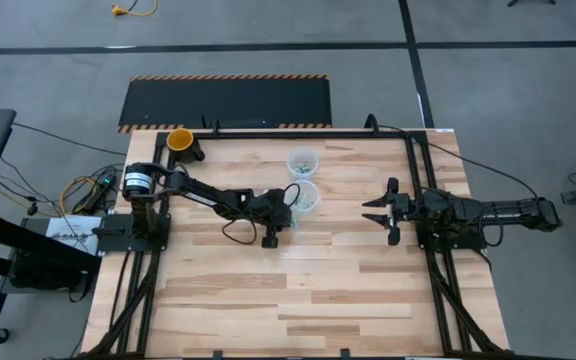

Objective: Pick and place items into bin
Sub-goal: Put the green stevia packet into the bottom transparent bin

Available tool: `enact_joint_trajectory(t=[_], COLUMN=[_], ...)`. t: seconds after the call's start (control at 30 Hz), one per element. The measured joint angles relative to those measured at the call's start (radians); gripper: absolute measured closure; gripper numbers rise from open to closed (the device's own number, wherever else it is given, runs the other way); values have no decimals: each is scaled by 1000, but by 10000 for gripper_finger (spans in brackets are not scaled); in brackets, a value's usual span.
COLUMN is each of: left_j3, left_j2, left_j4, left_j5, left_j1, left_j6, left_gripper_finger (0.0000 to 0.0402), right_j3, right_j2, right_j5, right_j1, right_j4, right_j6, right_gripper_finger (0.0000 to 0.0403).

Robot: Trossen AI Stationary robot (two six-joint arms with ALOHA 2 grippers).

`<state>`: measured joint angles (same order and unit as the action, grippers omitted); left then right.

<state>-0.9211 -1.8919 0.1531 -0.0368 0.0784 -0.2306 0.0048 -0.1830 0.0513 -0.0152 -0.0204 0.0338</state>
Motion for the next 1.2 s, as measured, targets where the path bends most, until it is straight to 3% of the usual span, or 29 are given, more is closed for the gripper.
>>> enact_joint_trajectory(t=[0.27,0.73,0.93,1.2], left_j3=[-108,-394,-460,-502], left_j2=[1,3,3,3], left_j4=[-190,-631,-702,-701], left_j5=[96,426,518,551], left_j1=[-51,-172,-191,-171], left_j6=[-22,-30,-53,-152], left_gripper_finger=[382,382,382,382], right_j3=[0,0,0,0], right_j2=[0,0,0,0], right_j5=[0,0,0,0], right_j1=[0,0,0,0], right_j4=[0,0,0,0], right_j6=[0,0,0,0], right_gripper_finger=[270,269,270,268])
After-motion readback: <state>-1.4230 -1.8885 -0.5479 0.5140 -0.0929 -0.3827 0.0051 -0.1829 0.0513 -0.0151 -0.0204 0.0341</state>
